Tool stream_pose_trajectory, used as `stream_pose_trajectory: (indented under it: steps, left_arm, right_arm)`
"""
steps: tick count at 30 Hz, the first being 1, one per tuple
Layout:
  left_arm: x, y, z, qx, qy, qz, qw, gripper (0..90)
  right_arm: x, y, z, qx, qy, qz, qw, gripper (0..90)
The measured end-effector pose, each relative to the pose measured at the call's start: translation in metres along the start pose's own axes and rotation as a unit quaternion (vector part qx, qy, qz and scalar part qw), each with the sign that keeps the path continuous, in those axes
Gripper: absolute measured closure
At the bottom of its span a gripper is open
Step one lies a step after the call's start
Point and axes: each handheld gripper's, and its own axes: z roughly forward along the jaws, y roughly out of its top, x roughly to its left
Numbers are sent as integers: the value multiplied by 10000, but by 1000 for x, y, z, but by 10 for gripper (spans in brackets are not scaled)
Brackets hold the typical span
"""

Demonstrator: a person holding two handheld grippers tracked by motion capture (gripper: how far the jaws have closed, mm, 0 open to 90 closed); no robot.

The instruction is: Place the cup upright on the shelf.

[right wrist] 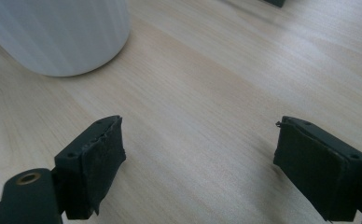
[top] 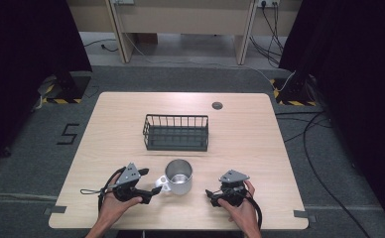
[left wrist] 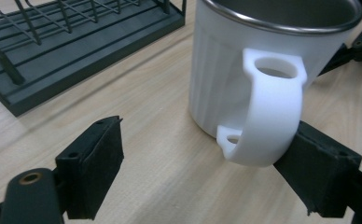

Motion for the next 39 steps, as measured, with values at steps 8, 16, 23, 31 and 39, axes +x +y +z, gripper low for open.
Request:
stream_pose_trajectory:
  steps: [8, 16, 23, 31, 39]
  left_arm:
    - [11, 2, 3, -12, 116, -64, 9999, 172]
    - [9, 0, -1, -34, -16, -55, 10000, 179]
    - [4, -8, -11, -22, -138, -37, 9999, 180]
    - [10, -26, -25, 95, -104, -121, 9998, 180]
    - [18, -39, -32, 285, 58, -122, 9995, 180]
  right_arm:
    - [4, 4, -4, -153, 31, -42, 9999, 156]
    - [11, 10, -11, -548, 279, -131, 9980, 152]
    - [19, 18, -16, -948, 485, -246, 9940, 151]
    - [30, 29, -20, -1478, 848, -430, 9844, 150]
    - [36, 37, -16, -1752, 1036, -511, 9777, 150]
